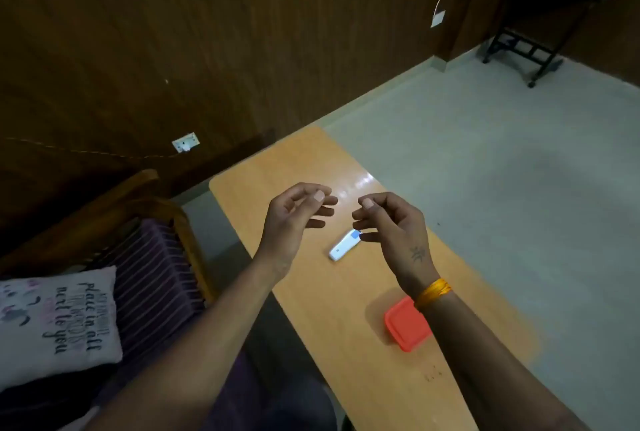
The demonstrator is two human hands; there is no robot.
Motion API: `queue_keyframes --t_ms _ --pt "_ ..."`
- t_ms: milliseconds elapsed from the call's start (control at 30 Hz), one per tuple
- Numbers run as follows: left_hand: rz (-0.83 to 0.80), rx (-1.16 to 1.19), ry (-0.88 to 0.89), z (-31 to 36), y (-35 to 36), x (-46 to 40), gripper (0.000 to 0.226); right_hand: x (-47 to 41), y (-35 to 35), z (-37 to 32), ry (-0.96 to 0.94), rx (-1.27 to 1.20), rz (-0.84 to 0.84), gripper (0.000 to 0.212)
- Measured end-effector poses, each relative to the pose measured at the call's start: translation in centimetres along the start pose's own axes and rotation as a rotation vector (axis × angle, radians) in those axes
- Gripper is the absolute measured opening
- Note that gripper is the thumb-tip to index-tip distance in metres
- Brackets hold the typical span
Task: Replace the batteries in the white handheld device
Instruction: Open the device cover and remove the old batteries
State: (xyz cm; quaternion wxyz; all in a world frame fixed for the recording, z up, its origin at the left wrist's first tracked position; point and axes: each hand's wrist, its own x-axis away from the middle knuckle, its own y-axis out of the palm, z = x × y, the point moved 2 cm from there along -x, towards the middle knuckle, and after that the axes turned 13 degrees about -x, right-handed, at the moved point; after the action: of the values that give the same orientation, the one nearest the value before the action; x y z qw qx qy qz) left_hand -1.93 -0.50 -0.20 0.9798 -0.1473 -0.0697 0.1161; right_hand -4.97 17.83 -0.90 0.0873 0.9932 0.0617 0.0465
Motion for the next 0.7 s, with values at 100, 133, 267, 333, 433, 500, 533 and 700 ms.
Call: queue_keyframes --t_ms 100,133,267,333,433,500,533,700 --pt "-0.014 0.009 0.004 0.2 1.6 -1.2 0.03 -0.9 -1.5 -0.3 -0.015 0.026 0.038 0.016" --pt "-0.028 0.006 0.001 0.1 2.2 -1.8 0.03 -1.3 -1.9 -0.2 -0.01 0.026 0.059 0.016" --pt "-0.115 -0.012 0.02 -0.3 3.7 -5.7 0.023 -3.7 -2.7 0.5 -0.003 0.008 0.144 0.017" --pt "-0.175 -0.027 0.026 -0.8 4.1 -8.5 0.023 -5.2 -2.7 1.4 0.001 0.006 0.198 0.017" --pt "-0.286 -0.055 0.047 -1.5 4.4 -13.0 0.023 -7.3 -2.0 3.2 0.019 -0.011 0.306 0.018" --pt "-0.371 -0.063 0.05 -2.4 4.5 -15.9 0.023 -8.6 -1.4 4.4 0.04 -0.032 0.392 0.018" --pt "-0.425 -0.069 0.043 -3.0 4.5 -17.5 0.025 -9.2 -1.0 5.1 0.054 -0.049 0.45 0.017" --pt "-0.7 -0.122 0.034 -5.7 4.4 -23.0 0.03 -10.6 2.3 8.1 0.128 -0.149 0.71 0.017"
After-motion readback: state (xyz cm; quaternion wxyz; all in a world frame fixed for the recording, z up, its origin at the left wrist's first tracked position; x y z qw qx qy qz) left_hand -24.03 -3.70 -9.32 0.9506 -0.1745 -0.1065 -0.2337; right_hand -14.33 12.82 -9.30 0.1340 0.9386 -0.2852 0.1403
